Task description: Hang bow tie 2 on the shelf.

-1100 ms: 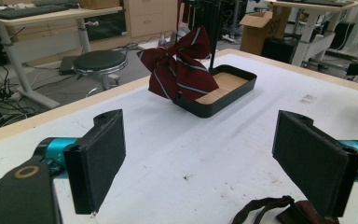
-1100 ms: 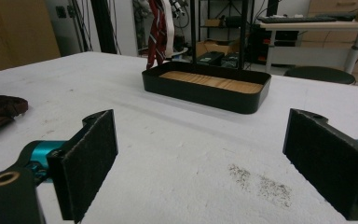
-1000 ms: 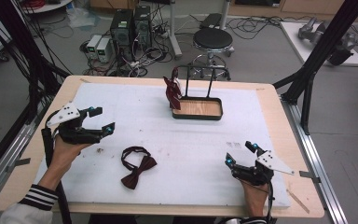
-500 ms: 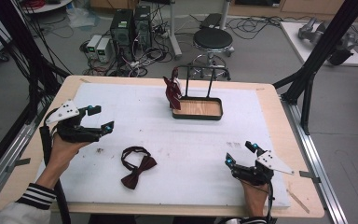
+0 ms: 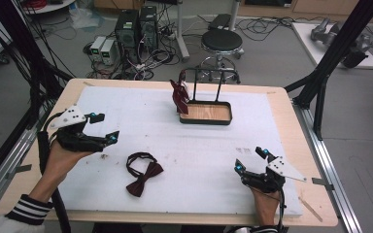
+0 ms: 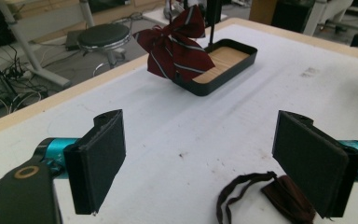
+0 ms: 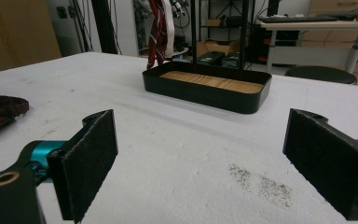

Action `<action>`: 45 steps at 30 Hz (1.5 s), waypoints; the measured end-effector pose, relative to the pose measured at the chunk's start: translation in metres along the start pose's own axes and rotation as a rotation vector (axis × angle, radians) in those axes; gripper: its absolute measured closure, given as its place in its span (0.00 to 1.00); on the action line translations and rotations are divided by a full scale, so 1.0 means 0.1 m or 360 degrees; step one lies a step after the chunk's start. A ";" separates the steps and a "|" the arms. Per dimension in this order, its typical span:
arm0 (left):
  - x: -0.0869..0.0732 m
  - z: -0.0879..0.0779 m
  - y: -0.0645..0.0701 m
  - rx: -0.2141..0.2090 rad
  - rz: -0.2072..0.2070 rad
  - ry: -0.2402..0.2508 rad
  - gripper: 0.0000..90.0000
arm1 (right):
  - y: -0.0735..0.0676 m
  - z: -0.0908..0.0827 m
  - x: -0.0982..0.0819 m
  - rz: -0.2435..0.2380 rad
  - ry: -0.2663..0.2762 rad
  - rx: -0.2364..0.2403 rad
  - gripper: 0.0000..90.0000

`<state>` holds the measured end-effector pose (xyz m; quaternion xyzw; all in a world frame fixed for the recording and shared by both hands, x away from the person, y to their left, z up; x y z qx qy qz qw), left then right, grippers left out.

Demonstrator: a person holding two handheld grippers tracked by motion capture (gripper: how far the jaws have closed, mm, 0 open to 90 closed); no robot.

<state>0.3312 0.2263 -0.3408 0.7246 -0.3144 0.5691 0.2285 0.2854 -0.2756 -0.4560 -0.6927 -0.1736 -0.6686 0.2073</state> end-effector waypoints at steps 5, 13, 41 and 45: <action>0.03 -0.02 0.15 -0.0008 0.0014 -0.0082 0.20 | 0.00 0.00 0.00 -0.0004 0.0002 0.0001 0.10; 0.02 0.01 0.42 -0.0067 0.0065 -0.0184 0.20 | 0.00 0.00 0.00 -0.0001 0.0003 0.0003 0.10; -0.38 0.45 0.87 -0.0302 0.0098 -0.0691 0.25 | 0.01 0.00 0.00 0.0010 0.0008 0.0009 0.10; -0.43 0.50 0.91 -0.0340 0.0100 -0.0765 0.27 | 0.01 0.00 0.00 0.0010 0.0009 0.0009 0.10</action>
Point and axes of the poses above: each handheld gripper's, and its own axes: z roughly forward along the jaws, x roughly out of its top, y roughly to its right, the point moved 3 cm from there along z, roughly forward along the jaws, and after that the axes turned 8 degrees about y, right-handed, at the moved point
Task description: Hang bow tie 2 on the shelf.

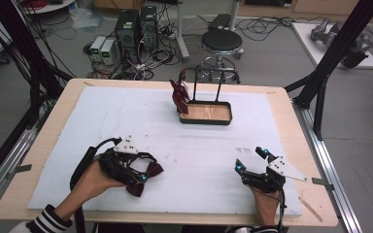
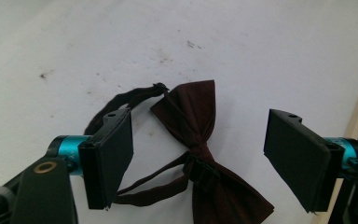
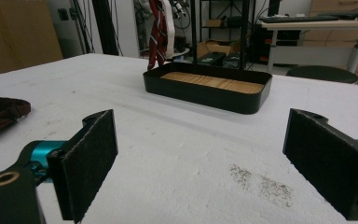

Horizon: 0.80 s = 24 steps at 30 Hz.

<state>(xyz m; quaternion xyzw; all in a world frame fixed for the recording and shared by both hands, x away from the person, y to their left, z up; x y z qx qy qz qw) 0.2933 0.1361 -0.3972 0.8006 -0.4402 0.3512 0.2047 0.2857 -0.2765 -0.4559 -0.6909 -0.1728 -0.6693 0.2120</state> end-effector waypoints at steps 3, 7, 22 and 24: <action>-0.02 0.06 0.01 -0.0013 0.0005 -0.0050 0.29 | 0.00 0.00 0.00 0.0001 0.0001 -0.0003 0.10; -0.04 0.14 0.02 -0.0024 0.0004 -0.0145 0.30 | 0.00 0.00 0.00 0.0008 0.0005 -0.0007 0.10; -0.08 0.38 0.01 -0.0057 0.0021 -0.0331 0.39 | 0.00 0.00 0.00 0.0016 0.0003 -0.0001 0.10; -0.08 0.39 0.00 -0.0061 0.0030 -0.0351 0.43 | 0.01 0.00 0.00 0.0011 0.0004 -0.0001 0.10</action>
Point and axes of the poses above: each handheld gripper's, and its own axes: z roughly forward along the jaws, x roughly out of its top, y roughly to its right, the point moved 3 cm from there along z, roughly forward along the jaws, and after that the axes turned 8 degrees about y, right-handed, at the moved point
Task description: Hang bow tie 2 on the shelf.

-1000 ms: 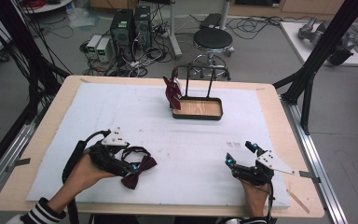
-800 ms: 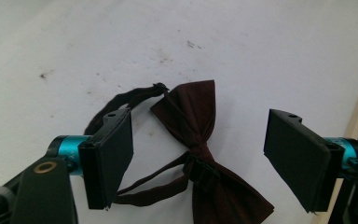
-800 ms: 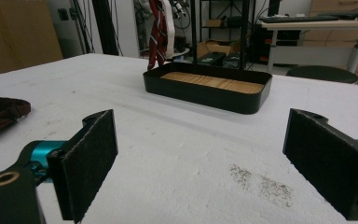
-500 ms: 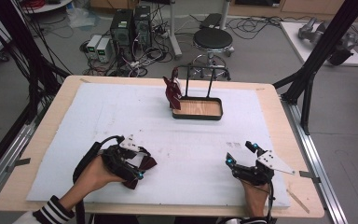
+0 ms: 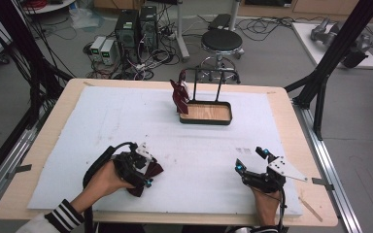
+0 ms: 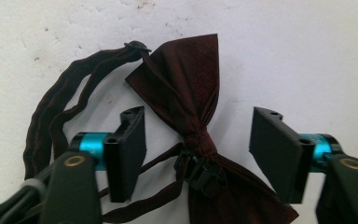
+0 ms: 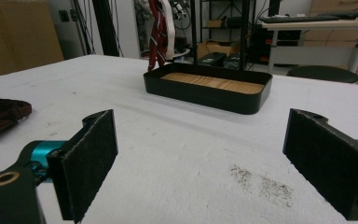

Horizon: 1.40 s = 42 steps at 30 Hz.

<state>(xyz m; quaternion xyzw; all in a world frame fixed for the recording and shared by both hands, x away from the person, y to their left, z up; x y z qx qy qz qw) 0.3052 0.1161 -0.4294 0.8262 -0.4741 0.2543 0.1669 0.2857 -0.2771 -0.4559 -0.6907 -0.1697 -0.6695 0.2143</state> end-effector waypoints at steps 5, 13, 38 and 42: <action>-0.01 0.03 -0.02 0.0012 -0.0009 -0.0037 0.48 | 0.00 0.00 0.00 0.0001 -0.0001 0.0001 0.10; -0.04 0.10 -0.06 0.0005 -0.0030 -0.0088 0.59 | 0.00 0.00 0.00 -0.0008 -0.0001 0.0001 0.10; -0.01 -0.01 -0.08 0.0012 -0.0021 0.0050 0.81 | -0.01 -0.01 0.00 -0.0016 0.0006 0.0002 0.10; 0.01 -0.06 -0.07 0.0006 -0.0016 0.0087 0.81 | -0.01 0.00 0.00 -0.0020 0.0007 0.0002 0.10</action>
Point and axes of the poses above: each handheld gripper's, and its own axes: z roughly forward along the jaws, x roughly out of its top, y roughly to its right, the point moved 3 cm from there along z, roughly forward along the jaws, and after that the axes turned 8 degrees about y, right-handed, at the moved point
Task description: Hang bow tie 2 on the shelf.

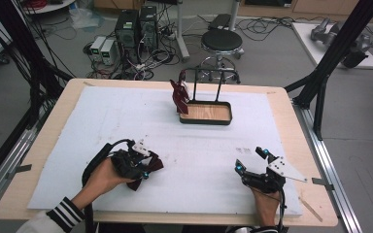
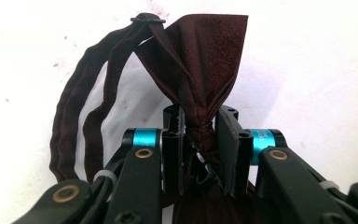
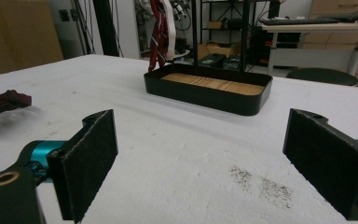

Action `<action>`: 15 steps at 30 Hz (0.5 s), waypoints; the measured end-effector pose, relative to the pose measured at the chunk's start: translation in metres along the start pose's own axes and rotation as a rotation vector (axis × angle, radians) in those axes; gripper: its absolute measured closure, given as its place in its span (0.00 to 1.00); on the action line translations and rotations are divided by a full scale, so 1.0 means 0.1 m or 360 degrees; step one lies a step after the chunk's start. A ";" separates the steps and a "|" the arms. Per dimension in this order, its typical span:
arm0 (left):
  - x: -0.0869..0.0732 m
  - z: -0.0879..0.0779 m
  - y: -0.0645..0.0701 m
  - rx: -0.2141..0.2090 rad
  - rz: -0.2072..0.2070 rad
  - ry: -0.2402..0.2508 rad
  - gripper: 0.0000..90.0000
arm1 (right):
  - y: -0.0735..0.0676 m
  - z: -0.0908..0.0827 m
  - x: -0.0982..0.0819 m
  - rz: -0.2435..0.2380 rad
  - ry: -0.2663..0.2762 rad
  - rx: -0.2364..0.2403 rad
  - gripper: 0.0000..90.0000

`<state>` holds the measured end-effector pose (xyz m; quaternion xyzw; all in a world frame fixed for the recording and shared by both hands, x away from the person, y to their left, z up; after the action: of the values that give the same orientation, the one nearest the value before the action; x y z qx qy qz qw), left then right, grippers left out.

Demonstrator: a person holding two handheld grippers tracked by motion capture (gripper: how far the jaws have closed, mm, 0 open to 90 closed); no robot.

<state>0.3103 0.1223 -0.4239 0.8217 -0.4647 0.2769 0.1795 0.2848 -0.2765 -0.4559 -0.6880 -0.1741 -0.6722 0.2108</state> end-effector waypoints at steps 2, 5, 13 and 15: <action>0.01 -0.02 0.00 -0.0009 -0.0001 0.0029 0.81 | 0.00 0.00 0.00 -0.0002 0.0001 0.0000 0.10; 0.03 -0.05 -0.02 -0.0014 -0.0010 0.0090 0.81 | 0.00 0.00 0.00 -0.0002 0.0001 -0.0001 0.10; 0.16 -0.23 -0.04 -0.0044 0.0018 0.0200 0.81 | 0.00 0.00 0.00 0.0004 -0.0002 -0.0003 0.10; 0.21 -0.27 -0.05 -0.0051 0.0022 0.0230 0.81 | 0.00 0.00 0.00 0.0008 -0.0003 -0.0002 0.10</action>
<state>0.3151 0.1262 -0.3900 0.7933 -0.4606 0.3294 0.2237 0.2847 -0.2766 -0.4559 -0.6892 -0.1721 -0.6712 0.2119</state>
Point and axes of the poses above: each handheld gripper's, and its own axes: z roughly forward along the jaws, x roughly out of its top, y roughly to its right, the point moved 3 cm from there along z, roughly forward along the jaws, and after that the axes turned 8 degrees about y, right-handed, at the moved point
